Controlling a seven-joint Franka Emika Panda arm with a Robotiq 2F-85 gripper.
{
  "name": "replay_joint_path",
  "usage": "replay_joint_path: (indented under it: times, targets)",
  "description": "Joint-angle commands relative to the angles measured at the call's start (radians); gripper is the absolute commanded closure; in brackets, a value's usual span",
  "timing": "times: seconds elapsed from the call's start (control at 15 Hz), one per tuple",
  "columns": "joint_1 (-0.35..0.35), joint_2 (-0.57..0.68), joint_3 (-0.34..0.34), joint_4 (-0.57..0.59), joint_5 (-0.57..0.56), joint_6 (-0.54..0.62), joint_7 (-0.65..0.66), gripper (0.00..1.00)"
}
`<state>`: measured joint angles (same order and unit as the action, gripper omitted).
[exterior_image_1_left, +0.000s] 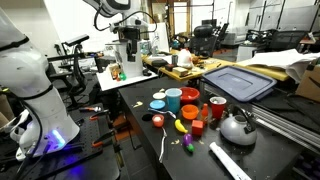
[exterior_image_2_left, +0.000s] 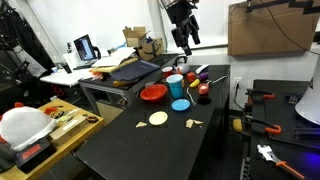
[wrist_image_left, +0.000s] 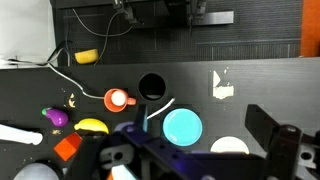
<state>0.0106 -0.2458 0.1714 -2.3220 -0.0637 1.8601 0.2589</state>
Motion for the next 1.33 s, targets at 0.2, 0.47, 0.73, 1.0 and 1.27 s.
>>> replay_joint_path:
  times: [0.2,0.47,0.73,1.0,1.27]
  targets:
    - [0.020,0.001,-0.019,0.001,-0.004,-0.002,0.004,0.00]
    - [0.020,0.001,-0.019,0.001,-0.004,-0.002,0.004,0.00]
    - [0.020,0.001,-0.019,0.001,-0.004,-0.002,0.004,0.00]
    - [0.022,0.012,-0.021,-0.001,-0.006,0.006,0.019,0.00]
    - [0.027,0.015,-0.024,-0.002,0.014,-0.004,0.045,0.00]
